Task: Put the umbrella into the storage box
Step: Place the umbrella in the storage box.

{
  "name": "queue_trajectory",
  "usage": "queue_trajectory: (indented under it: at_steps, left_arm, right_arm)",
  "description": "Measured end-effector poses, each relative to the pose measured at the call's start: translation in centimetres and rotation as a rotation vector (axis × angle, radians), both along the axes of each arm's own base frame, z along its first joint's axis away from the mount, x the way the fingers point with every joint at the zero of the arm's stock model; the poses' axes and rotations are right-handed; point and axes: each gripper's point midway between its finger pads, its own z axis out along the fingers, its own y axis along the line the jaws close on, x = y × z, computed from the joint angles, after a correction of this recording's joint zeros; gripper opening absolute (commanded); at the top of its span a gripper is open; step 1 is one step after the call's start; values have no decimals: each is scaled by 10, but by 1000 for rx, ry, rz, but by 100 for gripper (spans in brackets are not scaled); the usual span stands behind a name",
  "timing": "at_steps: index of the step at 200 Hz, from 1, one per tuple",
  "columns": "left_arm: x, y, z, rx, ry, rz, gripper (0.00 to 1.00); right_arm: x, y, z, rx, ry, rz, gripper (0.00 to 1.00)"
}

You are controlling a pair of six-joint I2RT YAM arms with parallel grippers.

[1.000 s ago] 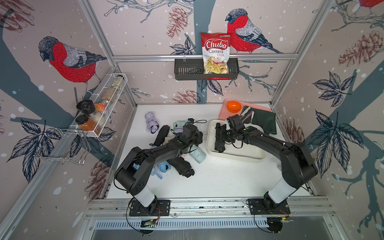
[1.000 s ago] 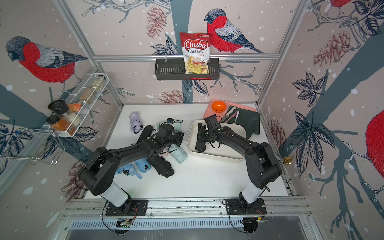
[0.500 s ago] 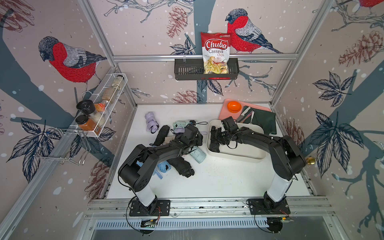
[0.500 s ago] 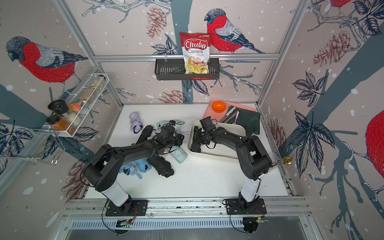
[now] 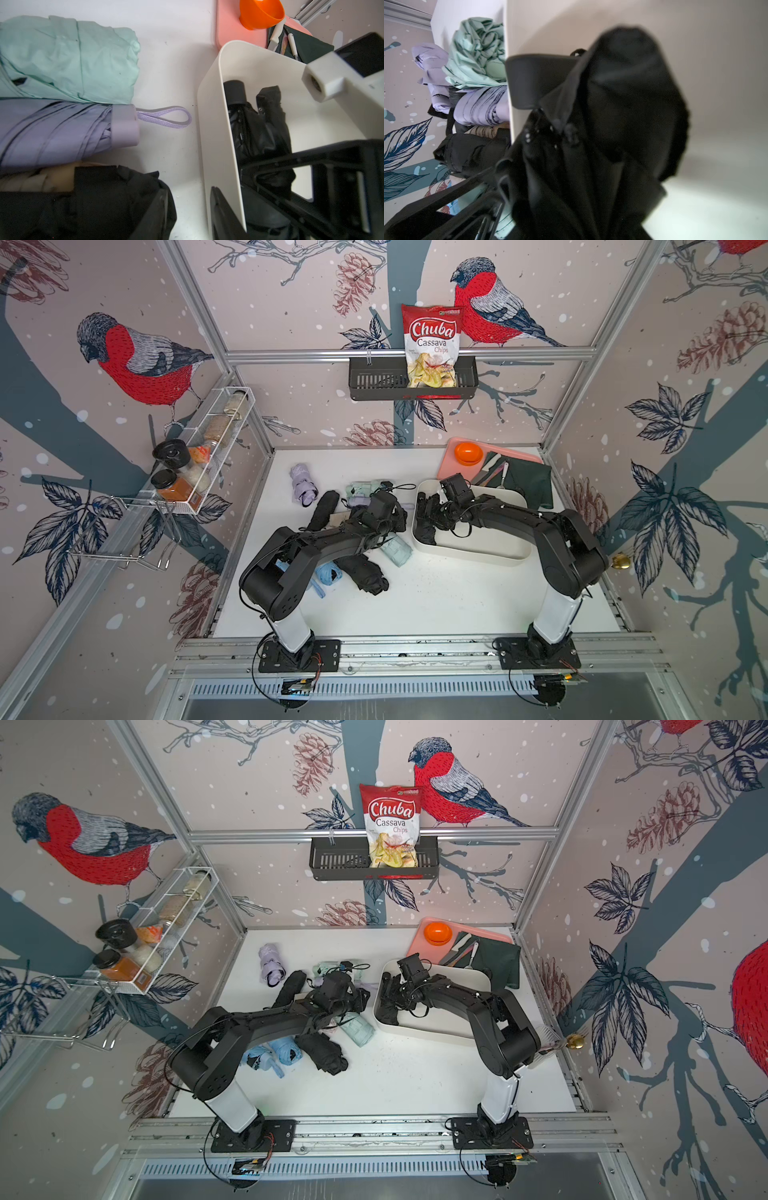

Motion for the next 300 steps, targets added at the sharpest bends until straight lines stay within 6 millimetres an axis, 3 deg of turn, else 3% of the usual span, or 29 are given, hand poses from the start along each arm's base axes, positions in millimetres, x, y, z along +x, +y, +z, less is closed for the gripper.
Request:
queue_trajectory:
  at_steps: [40,69,78,112,120,128,191,239,266,300]
  left_arm:
    - [0,0,2,-2,-3,0,35]
    - [0,0,2,-2,-3,0,35]
    - [0,0,2,-2,-3,0,35]
    - [0,0,2,-2,-3,0,35]
    - [0,0,2,-2,-3,0,35]
    - [0,0,2,-2,-3,0,35]
    - [1,0,3,-2,-6,-1,34]
    - [4,5,22,-8,-51,26,34]
    - [7,12,36,-4,-90,65,34]
    - [6,26,34,26,-86,103,34]
  right_arm:
    - [-4,-4,12,10,-24,-2,54]
    - [-10,-8,7,0,-13,-3,62]
    - [-12,-9,5,-4,-8,-4,70]
    - [-14,-10,2,-8,-5,0,76]
    - [-14,-10,2,-9,-4,0,83]
    - [-13,-10,2,-9,-6,0,83]
    - [-11,-14,18,-21,-49,3,71]
    - [-9,-24,28,-38,-80,-25,39]
    - [-11,-25,18,-47,-60,-23,37]
    - [-11,-20,6,-37,-39,-8,35]
